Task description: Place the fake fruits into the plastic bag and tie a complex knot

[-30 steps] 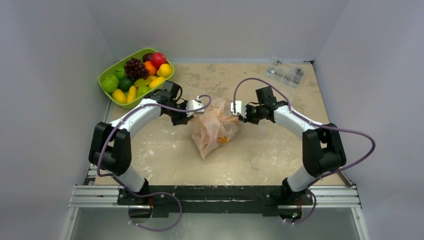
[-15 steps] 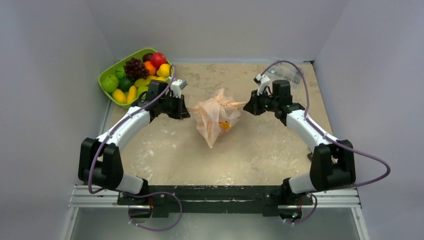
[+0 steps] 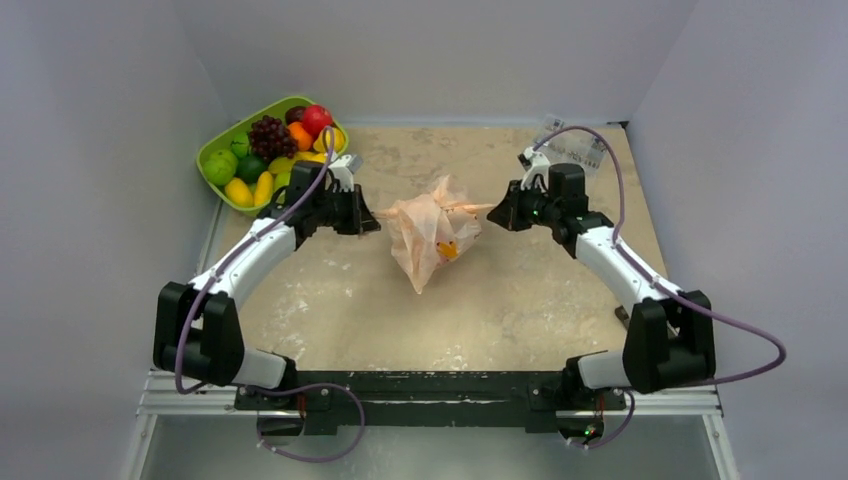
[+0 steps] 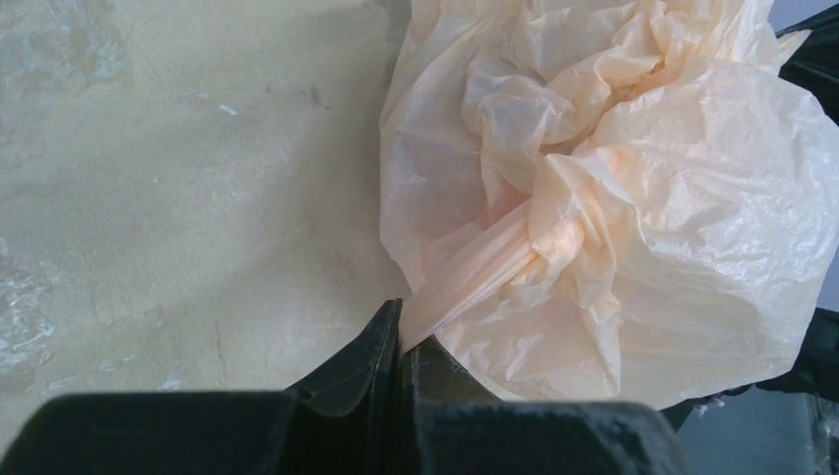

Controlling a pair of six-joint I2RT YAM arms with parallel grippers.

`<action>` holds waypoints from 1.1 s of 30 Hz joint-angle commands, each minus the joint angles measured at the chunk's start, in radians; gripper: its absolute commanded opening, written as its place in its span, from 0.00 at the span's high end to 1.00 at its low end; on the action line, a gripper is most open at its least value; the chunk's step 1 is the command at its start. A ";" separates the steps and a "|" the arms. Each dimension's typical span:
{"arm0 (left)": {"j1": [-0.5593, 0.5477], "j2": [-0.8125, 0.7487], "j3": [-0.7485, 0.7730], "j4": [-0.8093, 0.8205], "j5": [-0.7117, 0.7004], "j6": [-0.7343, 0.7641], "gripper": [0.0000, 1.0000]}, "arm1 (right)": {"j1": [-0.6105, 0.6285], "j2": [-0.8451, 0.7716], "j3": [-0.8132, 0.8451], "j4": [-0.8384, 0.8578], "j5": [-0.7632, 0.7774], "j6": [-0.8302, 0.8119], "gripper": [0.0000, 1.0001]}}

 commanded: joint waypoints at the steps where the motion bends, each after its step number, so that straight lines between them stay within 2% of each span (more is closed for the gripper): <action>1: 0.133 0.053 -0.046 -0.052 -0.139 0.064 1.00 | -0.070 0.095 0.004 -0.008 0.201 -0.057 1.00; 3: 0.102 0.000 -0.007 -0.076 -0.144 0.283 1.00 | -0.060 0.049 0.114 -0.108 0.152 -0.061 1.00; 5: 0.088 -0.058 -0.045 -0.015 -0.182 0.369 1.00 | -0.031 -0.007 0.092 -0.022 0.203 -0.071 1.00; 6: 0.097 -0.041 -0.031 -0.041 -0.207 0.392 1.00 | -0.036 0.018 0.063 -0.009 0.214 -0.107 1.00; 7: 0.120 0.000 -0.008 -0.081 -0.217 0.394 1.00 | -0.071 0.056 0.048 -0.026 0.217 -0.151 1.00; 9: 0.150 0.048 0.014 -0.115 -0.147 0.408 1.00 | -0.100 0.095 0.046 -0.046 0.180 -0.213 1.00; 11: 0.065 0.018 -0.001 -0.074 -0.124 0.425 1.00 | -0.062 0.072 0.031 0.008 0.155 -0.190 1.00; 13: -0.053 0.009 0.008 -0.042 -0.074 0.421 1.00 | 0.030 0.081 0.050 0.040 0.138 -0.157 1.00; 15: -0.102 0.032 0.039 -0.046 -0.054 0.402 1.00 | 0.076 0.106 0.073 0.051 0.110 -0.121 1.00; 17: -0.090 0.039 0.056 -0.061 -0.052 0.400 1.00 | 0.082 0.117 0.090 0.041 0.089 -0.121 1.00; 20: 0.089 0.022 0.027 -0.087 -0.027 0.381 1.00 | -0.030 0.098 0.089 -0.026 0.085 -0.198 1.00; 22: 0.175 0.001 0.017 -0.106 -0.037 0.447 1.00 | -0.098 0.077 0.085 -0.073 0.081 -0.288 1.00; 25: 0.144 -0.034 0.005 -0.065 -0.006 0.456 1.00 | -0.087 0.060 0.063 -0.040 0.071 -0.287 1.00; 27: 0.023 -0.011 0.039 -0.072 -0.009 0.435 1.00 | 0.006 0.081 0.084 -0.014 0.084 -0.235 1.00; 29: -0.042 -0.004 0.049 -0.044 0.007 0.398 1.00 | 0.060 0.090 0.096 0.011 0.080 -0.179 1.00; 31: -0.045 -0.007 0.057 -0.065 0.010 0.393 1.00 | 0.058 0.090 0.110 -0.011 0.073 -0.186 1.00; 33: 0.048 -0.018 0.037 -0.078 0.005 0.431 1.00 | -0.018 0.073 0.099 -0.038 0.076 -0.257 1.00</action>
